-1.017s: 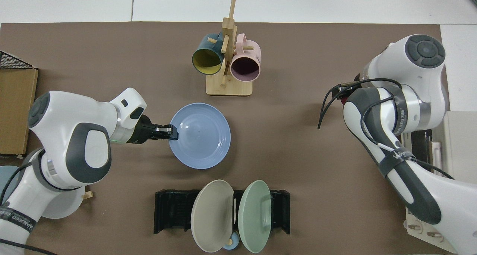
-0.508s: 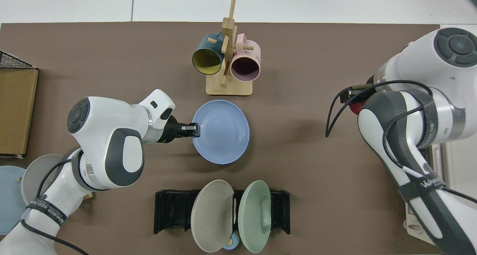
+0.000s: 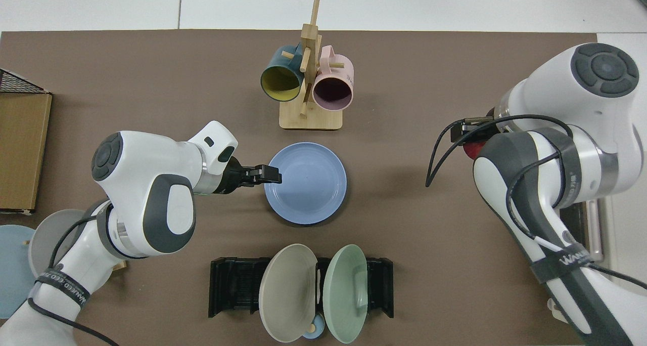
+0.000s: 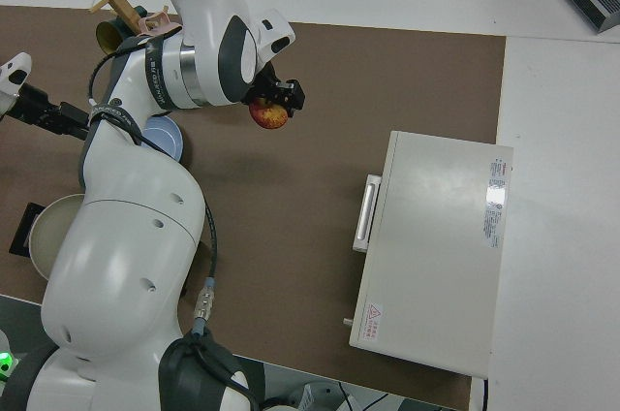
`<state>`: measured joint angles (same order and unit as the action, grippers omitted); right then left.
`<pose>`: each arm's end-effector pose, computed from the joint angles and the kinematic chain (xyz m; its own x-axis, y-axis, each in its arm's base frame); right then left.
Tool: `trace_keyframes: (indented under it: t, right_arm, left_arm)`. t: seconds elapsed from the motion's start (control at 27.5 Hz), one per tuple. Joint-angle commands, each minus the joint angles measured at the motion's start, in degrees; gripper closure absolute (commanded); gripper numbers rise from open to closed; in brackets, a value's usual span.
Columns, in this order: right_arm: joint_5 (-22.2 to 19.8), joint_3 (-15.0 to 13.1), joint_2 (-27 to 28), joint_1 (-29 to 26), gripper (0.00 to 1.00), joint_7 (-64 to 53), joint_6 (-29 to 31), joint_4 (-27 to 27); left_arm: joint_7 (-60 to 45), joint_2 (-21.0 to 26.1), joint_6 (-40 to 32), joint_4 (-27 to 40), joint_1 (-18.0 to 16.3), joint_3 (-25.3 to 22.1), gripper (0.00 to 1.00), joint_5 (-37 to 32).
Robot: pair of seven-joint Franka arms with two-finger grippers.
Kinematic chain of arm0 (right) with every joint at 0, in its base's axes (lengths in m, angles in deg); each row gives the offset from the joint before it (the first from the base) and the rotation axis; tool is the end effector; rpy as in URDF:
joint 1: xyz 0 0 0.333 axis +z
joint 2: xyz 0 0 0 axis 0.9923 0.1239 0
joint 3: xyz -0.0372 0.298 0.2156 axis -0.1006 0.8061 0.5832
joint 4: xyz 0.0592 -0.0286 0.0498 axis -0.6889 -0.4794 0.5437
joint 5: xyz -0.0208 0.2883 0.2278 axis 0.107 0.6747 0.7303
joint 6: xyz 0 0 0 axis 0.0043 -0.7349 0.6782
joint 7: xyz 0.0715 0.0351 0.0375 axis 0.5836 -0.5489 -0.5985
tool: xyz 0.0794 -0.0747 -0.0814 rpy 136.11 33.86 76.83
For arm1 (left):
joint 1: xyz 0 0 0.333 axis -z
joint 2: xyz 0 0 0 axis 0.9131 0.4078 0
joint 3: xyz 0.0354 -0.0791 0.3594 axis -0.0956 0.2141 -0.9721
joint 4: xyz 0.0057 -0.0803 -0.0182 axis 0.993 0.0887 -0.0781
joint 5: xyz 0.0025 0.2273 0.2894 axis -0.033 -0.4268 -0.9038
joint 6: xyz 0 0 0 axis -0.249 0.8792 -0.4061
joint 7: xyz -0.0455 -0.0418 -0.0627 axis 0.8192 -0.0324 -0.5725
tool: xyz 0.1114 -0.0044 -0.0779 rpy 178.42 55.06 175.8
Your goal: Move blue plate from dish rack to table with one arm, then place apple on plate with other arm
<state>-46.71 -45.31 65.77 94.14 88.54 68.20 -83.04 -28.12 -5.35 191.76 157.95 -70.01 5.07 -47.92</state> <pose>0.5989 0.0819 0.4907 0.9982 -0.0591 -0.0042 -0.0588 -0.9967 0.0560 0.5254 -0.2138 0.4133 0.9999 -0.0096 -0.0141 -0.0014 -0.8694 0.4941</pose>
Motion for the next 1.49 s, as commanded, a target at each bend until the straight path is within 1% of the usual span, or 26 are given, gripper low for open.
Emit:
trace_keyframes:
  t: [0.0,0.07,0.11,0.15,0.29,0.44,0.51,0.62,0.69,0.76,0.83,0.91,0.98,1.09,1.2,1.23,1.38,1.45]
  right_arm:
    - [0.1,0.0,-1.5,1.2,1.00,2.8,0.0,-1.4]
    - [0.1,0.0,-1.4,2.4,1.00,4.4,0.3,-1.4]
    - [0.1,0.0,-1.4,2.7,1.00,5.1,0.3,-1.4]
    - [0.1,0.0,-1.4,3.0,1.00,5.9,0.4,-1.4]
    - [0.1,0.0,-1.0,4.6,1.00,8.8,0.8,-1.4]
    - [0.1,0.0,-0.4,7.2,1.00,11.6,2.1,-1.3]
    - [0.1,0.0,0.4,8.9,1.00,14.6,2.5,-1.1]
    - [0.2,0.0,1.2,10.8,1.00,19.2,4.4,-0.9]
    - [1.9,0.0,1.7,12.2,1.00,21.4,5.2,-0.8]
    - [4.5,0.0,2.6,13.2,1.00,23.2,5.4,-0.2]
    - [5.8,0.0,3.8,14.7,1.00,25.7,5.4,1.2]
    - [5.6,0.0,5.7,16.8,1.00,29.1,5.4,2.4]
    - [5.5,-0.1,8.6,19.3,1.00,33.0,5.1,5.4]
    - [5.5,0.0,12.9,21.3,1.00,38.3,4.5,10.3]
    - [5.3,-0.1,15.4,22.8,1.00,41.7,4.7,11.8]
    - [5.3,-0.1,16.1,23.3,1.00,42.4,4.9,12.4]
    - [5.2,-0.1,18.7,24.8,1.00,44.8,5.4,13.9]
    - [5.1,-0.3,20.5,26.3,1.00,46.0,5.4,15.7]
  left_arm:
    - [-3.4,-4.4,-2.6,-0.5,-0.1,-1.0,0.16,-6.2]
    - [-4.6,-6.7,-6.3,-1.5,-0.3,-2.4,0.07,-10.9]
    - [-4.9,-7.8,-8.1,-2.6,-0.3,-3.4,0.03,-13.2]
    - [-5.0,-8.5,-10.2,-3.7,-0.2,-4.3,0.02,-15.2]
    - [-5.0,-9.4,-21.6,-10.6,-0.6,-6.4,0.01,-22.3]
    - [-4.8,-9.4,-29.9,-16.8,-0.6,-7.0,0.01,-30.5]
    - [-4.3,-9.4,-34.0,-19.4,-0.5,-7.4,0.01,-32.3]
    - [-4.3,-9.4,-38.4,-22.6,-0.3,-8.3,0.01,-32.8]
    - [-4.3,-9.4,-41.1,-25.1,0.3,-9.9,0.01,-33.3]
    - [-3.5,-9.1,-43.9,-27.4,0.7,-10.4,0.01,-33.7]
    - [-2.8,-8.6,-44.8,-29.5,0.8,-10.3,0.01,-34.5]
    - [-2.6,-8.2,-44.7,-29.9,0.9,-10.3,0.01,-35.7]
    - [-2.6,-8.0,-44.6,-30.0,1.0,-10.6,0.01,-36.4]
    - [-2.7,-7.9,-44.6,-30.1,1.8,-11.4,0.01,-37.0]
    - [-2.6,-8.3,-44.9,-31.0,4.9,-15.0,0.01,-37.5]
    - [-2.6,-8.8,-44.9,-30.9,5.3,-16.1,0.01,-37.5]
    - [-1.9,-9.5,-46.5,-30.3,5.4,-16.9,0.00,-37.0]
    - [-2.0,-9.5,-46.4,-30.3,5.0,-16.9,0.00,-36.8]
